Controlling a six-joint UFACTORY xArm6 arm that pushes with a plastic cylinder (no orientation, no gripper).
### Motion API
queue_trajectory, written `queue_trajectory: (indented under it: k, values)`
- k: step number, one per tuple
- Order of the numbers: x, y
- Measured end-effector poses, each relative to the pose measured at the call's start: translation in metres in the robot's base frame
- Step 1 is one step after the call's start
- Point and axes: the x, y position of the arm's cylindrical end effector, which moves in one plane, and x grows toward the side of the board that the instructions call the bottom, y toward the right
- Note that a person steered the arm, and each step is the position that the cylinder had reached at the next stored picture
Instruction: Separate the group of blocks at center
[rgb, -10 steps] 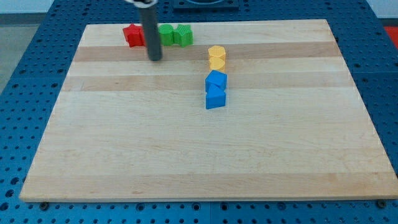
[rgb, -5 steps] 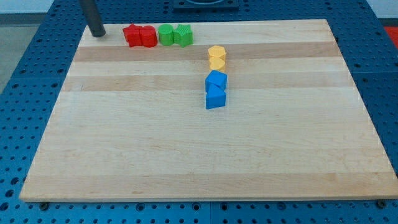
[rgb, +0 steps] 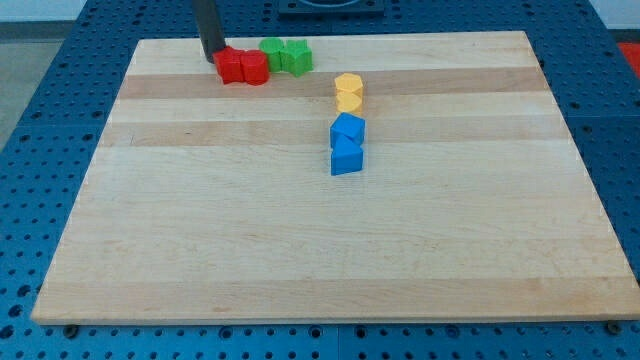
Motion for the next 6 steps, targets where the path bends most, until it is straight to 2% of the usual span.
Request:
queue_trajectory:
  k: [2,6]
  values:
    - [0.024,0.009]
    - [0.025,0.068]
